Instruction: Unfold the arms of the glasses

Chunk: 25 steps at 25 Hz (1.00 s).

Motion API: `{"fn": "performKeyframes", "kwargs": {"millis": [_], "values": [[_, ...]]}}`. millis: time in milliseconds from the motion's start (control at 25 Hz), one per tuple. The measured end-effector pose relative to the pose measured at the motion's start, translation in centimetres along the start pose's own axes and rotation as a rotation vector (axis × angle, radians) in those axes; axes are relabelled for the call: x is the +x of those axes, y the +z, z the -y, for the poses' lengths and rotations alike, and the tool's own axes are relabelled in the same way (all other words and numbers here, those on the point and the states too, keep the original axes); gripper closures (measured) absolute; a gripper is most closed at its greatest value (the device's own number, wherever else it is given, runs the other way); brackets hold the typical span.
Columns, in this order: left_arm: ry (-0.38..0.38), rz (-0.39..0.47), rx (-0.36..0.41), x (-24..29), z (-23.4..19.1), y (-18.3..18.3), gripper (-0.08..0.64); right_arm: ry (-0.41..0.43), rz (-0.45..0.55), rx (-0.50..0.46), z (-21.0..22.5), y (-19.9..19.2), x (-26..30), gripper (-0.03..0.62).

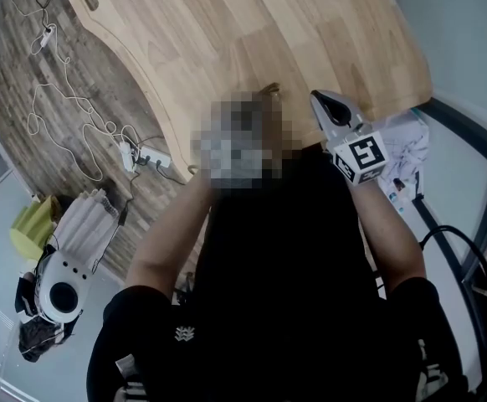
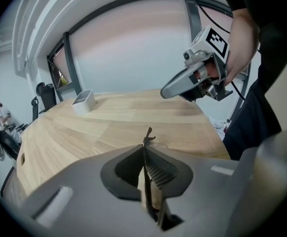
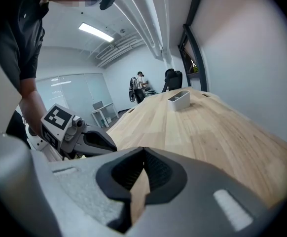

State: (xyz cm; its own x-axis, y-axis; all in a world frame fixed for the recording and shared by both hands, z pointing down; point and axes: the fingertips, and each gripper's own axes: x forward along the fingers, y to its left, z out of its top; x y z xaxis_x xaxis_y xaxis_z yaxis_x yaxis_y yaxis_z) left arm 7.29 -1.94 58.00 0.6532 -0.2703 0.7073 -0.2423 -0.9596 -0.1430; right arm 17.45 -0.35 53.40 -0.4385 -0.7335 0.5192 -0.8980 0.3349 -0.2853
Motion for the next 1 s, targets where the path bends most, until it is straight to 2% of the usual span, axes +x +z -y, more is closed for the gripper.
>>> {"fn": "performKeyframes", "kwargs": {"millis": [280,440,600,760,1000], "values": [[-0.001,0.041,-0.001,-1.2,0.4,1.0,0.541,0.039,0.019,0.001,-1.1,0.8,0.1,0.592],[0.006,0.069,0.010,-1.9,0.4,1.7,0.541,0.180,0.063,-0.029,-3.8,2.4,0.5,0.589],[0.029,0.085,0.007,-3.1,0.4,2.0,0.541,0.281,0.012,-0.007,-6.0,2.8,1.3,0.503],[0.062,0.106,0.001,-4.1,0.2,2.2,0.541,0.339,-0.061,-0.021,-7.4,2.6,2.5,0.502],[0.096,0.127,-0.022,-5.3,-0.1,2.1,0.541,0.367,-0.089,-0.066,-9.0,2.7,3.1,0.524]]}}
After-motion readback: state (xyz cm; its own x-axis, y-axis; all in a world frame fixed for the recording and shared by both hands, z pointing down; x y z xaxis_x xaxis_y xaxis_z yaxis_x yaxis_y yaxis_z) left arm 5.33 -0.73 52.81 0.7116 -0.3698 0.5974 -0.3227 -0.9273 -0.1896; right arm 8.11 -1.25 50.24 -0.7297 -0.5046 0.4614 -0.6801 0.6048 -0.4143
